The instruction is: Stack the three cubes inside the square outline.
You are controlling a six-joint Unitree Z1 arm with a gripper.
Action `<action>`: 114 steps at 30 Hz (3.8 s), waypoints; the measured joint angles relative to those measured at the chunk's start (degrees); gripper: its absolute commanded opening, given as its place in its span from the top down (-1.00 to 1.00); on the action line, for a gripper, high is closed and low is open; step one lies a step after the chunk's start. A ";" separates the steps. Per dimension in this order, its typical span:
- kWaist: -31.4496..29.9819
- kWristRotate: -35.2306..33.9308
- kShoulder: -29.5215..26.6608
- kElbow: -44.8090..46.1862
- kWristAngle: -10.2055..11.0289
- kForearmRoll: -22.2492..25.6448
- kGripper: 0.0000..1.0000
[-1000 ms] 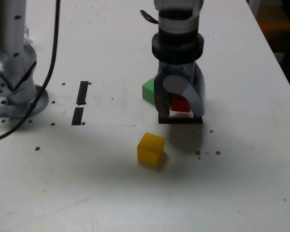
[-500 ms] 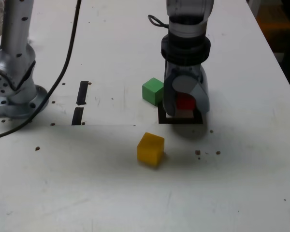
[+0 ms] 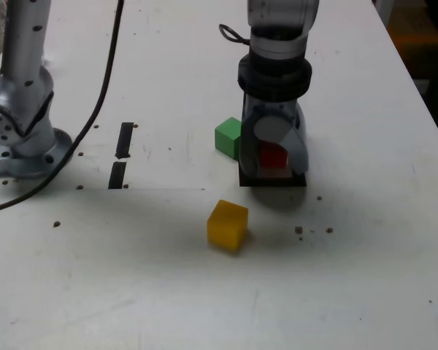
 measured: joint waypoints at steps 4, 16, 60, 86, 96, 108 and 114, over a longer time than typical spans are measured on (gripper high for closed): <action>0.00 0.00 0.00 0.29 -0.68 0.19 -0.05; 0.00 0.44 0.09 0.31 0.06 -0.66 -0.49; -14.01 2.41 -23.17 7.59 3.19 17.30 -0.52; -23.19 6.29 -10.08 3.82 -1.46 8.41 -0.52; -25.22 4.59 -5.64 0.32 -1.41 8.16 -0.52; -25.28 4.43 -1.74 -0.61 -1.82 6.87 -0.49; -25.01 4.15 -0.89 -0.05 -1.82 6.60 -0.48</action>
